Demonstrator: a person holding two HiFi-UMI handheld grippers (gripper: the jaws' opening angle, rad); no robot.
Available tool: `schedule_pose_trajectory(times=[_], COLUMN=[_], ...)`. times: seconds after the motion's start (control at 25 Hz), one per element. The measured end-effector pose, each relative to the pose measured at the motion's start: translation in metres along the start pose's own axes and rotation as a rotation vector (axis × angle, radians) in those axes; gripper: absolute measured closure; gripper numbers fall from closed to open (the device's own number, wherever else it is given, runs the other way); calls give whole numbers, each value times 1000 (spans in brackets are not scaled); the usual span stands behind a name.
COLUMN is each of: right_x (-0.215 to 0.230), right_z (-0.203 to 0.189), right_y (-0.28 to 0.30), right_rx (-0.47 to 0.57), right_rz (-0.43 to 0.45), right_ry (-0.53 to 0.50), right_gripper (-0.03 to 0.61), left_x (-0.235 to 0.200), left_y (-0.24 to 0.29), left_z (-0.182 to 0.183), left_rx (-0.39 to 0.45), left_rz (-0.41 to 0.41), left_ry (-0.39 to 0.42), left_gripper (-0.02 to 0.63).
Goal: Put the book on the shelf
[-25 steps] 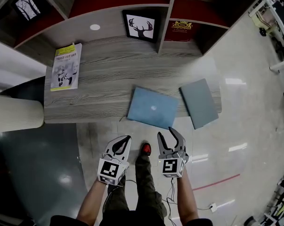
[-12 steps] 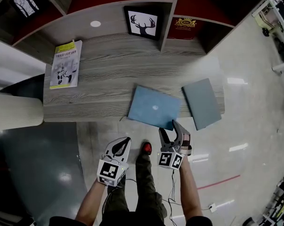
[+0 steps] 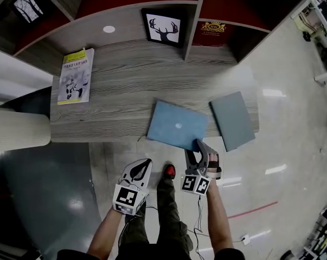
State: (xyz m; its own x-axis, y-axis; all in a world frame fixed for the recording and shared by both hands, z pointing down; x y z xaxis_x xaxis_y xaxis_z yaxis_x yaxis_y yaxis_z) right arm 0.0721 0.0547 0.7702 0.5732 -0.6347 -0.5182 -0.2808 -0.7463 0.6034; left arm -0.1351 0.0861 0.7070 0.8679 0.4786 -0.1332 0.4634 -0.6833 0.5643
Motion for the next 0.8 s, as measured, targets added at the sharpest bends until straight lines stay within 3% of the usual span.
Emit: schedule_pose_trajectory(times=[0.44, 0.68, 0.8], right_x=[13, 26, 38], right_z=[14, 24, 34], right_y=[-11, -15, -22], right_rx=[-18, 10, 20], right_rz=[0, 12, 24], right_ry=[-25, 61, 150], right_gripper=[457, 486, 499], left_x=[1, -1, -1], left_y=[-4, -13, -20], left_z=[24, 40, 50], left_rx=[12, 38, 53], left_rz=[3, 8, 12], left_ry=[13, 24, 32], left_gripper=[607, 607, 607])
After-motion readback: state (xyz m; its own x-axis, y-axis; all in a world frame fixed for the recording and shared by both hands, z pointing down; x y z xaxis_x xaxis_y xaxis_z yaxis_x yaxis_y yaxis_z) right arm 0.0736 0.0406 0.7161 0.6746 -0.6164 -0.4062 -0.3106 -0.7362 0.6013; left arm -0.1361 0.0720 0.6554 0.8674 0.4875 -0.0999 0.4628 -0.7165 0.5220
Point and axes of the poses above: the fingertips, and each gripper's own axes: y forward along the fingers, x to its right, z out of its top, the point moved 8 cm from there along -y, backward along the fingers, and after that the axes turned 6 degrees about z, right-handed, at the moved point
